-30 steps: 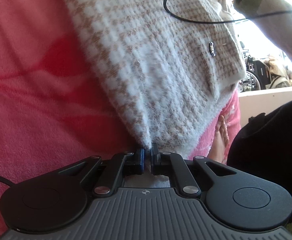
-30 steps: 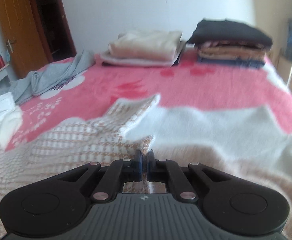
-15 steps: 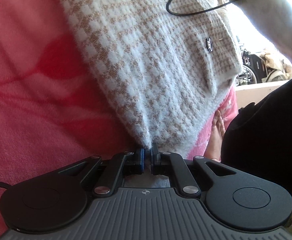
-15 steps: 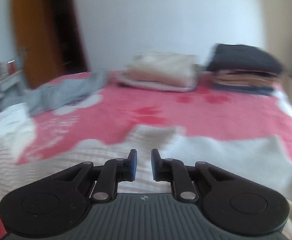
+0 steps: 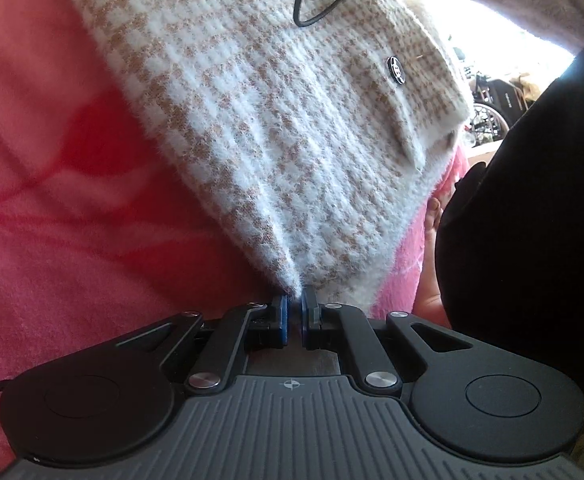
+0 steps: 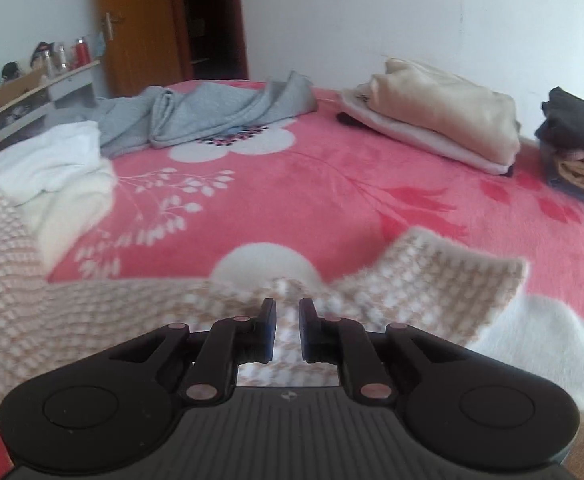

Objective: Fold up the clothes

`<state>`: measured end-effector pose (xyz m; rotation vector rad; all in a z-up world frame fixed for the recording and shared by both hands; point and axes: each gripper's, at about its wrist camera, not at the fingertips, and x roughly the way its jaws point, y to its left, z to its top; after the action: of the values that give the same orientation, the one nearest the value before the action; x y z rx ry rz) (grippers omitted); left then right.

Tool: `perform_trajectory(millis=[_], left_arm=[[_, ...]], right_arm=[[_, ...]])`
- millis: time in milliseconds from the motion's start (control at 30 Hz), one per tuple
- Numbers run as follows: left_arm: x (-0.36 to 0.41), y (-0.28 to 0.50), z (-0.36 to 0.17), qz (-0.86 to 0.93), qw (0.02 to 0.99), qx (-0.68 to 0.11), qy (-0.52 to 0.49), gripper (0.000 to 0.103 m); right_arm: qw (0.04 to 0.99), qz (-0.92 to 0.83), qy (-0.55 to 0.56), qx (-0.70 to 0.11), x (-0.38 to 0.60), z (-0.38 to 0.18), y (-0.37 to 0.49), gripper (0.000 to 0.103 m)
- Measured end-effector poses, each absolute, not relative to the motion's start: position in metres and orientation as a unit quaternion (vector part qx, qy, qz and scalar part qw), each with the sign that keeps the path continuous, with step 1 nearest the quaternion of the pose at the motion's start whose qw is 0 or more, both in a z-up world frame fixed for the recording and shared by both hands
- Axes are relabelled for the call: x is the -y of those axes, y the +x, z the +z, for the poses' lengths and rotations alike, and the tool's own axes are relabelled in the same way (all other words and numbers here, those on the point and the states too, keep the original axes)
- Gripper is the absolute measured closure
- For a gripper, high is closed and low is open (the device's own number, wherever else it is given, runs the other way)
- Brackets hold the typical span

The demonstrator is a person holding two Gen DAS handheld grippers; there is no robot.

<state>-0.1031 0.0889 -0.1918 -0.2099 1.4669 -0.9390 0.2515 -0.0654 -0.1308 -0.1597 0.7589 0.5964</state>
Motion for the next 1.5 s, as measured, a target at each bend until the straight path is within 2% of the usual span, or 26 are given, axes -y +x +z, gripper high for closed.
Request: perform_trajectory(millis=[67,133,367,500,567,633,667,700,733,800,1167,1433,1467,1500], left_arm=[[-0.101,-0.097,-0.183,-0.395,0.655,-0.636,-0.102,0.097],[-0.112,-0.092,-0.174,-0.379,0.671,-0.628,-0.111,0.096],[-0.154,-0.072,-0.143,-0.319,0.721,-0.598,-0.144,0.088],[-0.177,-0.061,-0.125,-0.283,0.747,-0.579,-0.162,0.071],[-0.189,-0.055,-0.116,-0.265,0.760,-0.569,-0.171,0.070],[-0.217,-0.038,-0.095,-0.182,0.803,-0.523,-0.220,0.067],[-0.229,-0.032,-0.084,-0.141,0.825,-0.494,-0.236,0.065],[-0.240,-0.026,-0.072,-0.102,0.844,-0.463,-0.250,0.060],[-0.248,-0.020,-0.061,-0.067,0.861,-0.434,-0.255,0.051],[-0.256,-0.011,-0.045,0.004,0.886,-0.387,-0.256,0.045],[-0.253,0.011,-0.020,0.173,0.923,-0.229,-0.256,0.045],[-0.258,0.034,-0.002,0.301,0.892,-0.228,-0.248,0.047],[-0.262,0.035,-0.001,0.314,0.886,-0.224,-0.256,0.048],[-0.266,0.036,0.001,0.321,0.883,-0.223,-0.260,0.057]], right_arm=[[0.879,0.272,-0.089,-0.381,0.058,-0.147,0.261,0.093],[0.883,0.269,-0.049,-0.383,0.062,-0.163,0.274,0.095],[0.871,0.279,0.032,-0.402,0.087,-0.113,0.245,0.091],[0.851,0.336,0.057,-0.400,0.089,-0.094,0.212,0.090],[0.831,0.387,0.070,-0.393,0.076,-0.086,0.198,0.089],[0.815,0.438,0.059,-0.375,0.058,-0.077,0.181,0.081],[0.811,0.463,0.035,-0.356,0.043,-0.070,0.170,0.073],[0.807,0.486,0.008,-0.335,0.030,-0.064,0.159,0.067],[0.804,0.503,-0.015,-0.316,0.018,-0.060,0.150,0.067],[0.797,0.518,-0.031,-0.309,0.002,-0.058,0.143,0.066],[0.781,0.516,0.009,-0.353,0.017,-0.072,0.137,0.066],[0.772,0.504,0.045,-0.385,0.042,-0.085,0.135,0.066],[0.773,0.502,0.048,-0.385,0.045,-0.085,0.136,0.066],[0.774,0.500,0.053,-0.385,0.048,-0.084,0.137,0.066]])
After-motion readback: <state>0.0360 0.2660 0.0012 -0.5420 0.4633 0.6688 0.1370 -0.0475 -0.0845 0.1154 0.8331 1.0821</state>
